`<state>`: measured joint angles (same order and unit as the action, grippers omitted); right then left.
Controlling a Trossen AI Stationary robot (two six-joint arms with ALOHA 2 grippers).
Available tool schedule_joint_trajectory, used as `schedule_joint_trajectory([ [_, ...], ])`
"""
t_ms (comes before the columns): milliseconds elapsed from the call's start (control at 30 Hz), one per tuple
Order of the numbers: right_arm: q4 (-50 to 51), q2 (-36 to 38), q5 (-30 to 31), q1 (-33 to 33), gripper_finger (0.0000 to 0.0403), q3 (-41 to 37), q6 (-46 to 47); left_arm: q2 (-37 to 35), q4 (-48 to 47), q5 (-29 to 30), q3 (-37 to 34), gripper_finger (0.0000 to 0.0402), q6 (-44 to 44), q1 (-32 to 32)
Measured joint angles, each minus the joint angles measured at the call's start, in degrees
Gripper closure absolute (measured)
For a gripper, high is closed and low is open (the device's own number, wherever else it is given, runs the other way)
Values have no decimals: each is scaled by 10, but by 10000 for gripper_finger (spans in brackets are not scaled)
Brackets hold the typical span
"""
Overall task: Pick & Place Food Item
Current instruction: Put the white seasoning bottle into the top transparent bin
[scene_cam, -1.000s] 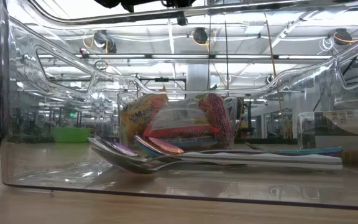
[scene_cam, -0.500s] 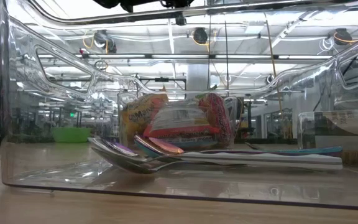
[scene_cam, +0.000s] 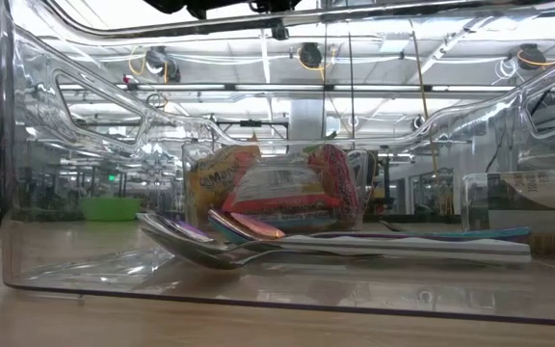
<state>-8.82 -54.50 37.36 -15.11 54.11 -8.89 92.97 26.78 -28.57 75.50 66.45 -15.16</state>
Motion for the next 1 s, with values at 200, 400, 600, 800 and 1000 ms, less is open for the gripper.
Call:
schedule_joint_trajectory([
  [200, 4, 0, 0, 0, 185, 0, 16, 0, -1, 0, 0, 197, 8, 0],
  [400, 4, 0, 0, 0, 167, 0, 22, 0, 0, 1, 0, 197, 4, 0],
  [600, 8, -4, -1, 0, 158, 0, 22, 0, 1, 0, 0, 197, 3, 0],
  [800, 10, -6, 0, 1, 196, 0, 14, 0, 0, 1, 0, 197, 13, 0],
  [1000, 4, -6, 1, 1, 206, 0, 14, 0, 0, 0, 0, 197, 29, 0],
])
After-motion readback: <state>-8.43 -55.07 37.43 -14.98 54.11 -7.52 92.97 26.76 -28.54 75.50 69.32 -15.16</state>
